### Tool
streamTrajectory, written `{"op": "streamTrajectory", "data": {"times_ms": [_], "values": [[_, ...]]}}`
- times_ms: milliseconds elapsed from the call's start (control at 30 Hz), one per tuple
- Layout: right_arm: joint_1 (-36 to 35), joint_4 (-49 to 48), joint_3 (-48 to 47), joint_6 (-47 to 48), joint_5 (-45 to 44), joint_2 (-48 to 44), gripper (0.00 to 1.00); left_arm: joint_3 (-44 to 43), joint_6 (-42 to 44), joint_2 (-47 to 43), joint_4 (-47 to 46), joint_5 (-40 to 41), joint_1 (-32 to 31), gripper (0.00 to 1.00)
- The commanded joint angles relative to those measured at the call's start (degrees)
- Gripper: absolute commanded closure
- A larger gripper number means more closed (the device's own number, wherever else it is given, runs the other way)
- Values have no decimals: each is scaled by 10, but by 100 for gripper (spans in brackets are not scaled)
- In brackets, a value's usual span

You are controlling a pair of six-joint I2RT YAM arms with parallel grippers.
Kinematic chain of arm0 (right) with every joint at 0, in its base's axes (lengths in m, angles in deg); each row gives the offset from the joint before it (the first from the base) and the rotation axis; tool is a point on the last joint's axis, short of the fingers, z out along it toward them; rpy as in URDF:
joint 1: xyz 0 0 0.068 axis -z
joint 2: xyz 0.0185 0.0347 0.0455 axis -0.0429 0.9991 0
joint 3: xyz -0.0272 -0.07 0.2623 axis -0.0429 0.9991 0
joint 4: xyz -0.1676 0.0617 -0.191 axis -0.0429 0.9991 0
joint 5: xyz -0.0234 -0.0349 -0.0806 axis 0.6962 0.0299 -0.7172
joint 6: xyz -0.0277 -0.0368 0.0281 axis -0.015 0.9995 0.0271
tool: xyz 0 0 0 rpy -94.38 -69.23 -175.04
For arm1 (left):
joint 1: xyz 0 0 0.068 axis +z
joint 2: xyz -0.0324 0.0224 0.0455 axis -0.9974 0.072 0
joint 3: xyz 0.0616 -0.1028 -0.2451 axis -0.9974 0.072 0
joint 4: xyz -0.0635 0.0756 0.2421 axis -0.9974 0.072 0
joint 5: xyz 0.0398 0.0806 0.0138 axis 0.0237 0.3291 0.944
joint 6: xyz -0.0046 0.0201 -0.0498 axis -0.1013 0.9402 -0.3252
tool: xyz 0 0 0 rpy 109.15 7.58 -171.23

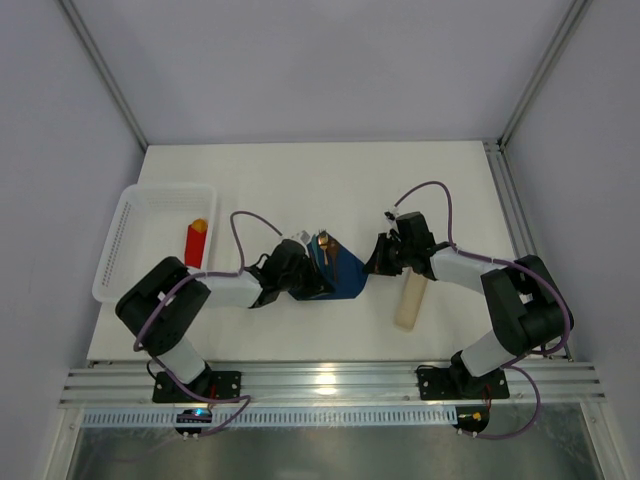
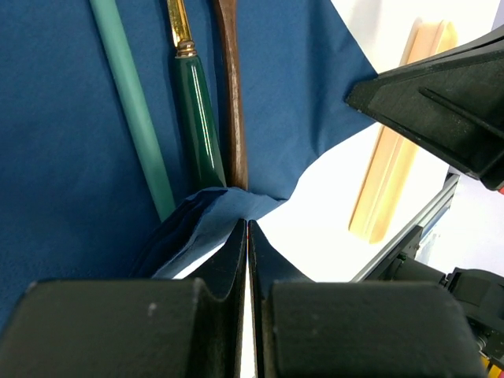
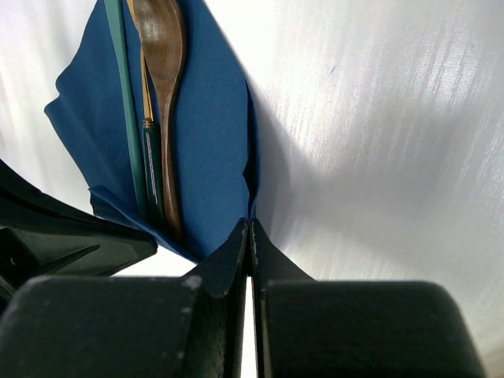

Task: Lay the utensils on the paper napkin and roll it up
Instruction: Roll the napkin at the center of the board.

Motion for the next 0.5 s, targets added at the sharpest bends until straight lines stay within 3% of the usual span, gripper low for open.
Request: {"op": "streamTrajectory", "data": {"times_ms": [0, 467], "values": [[1, -9, -17, -1, -3, -16, 96, -20, -4, 17, -32, -8, -5, 100], [1, 8, -15, -2, 0, -25, 96, -27, -13, 38, -53, -11, -9, 100]]}}
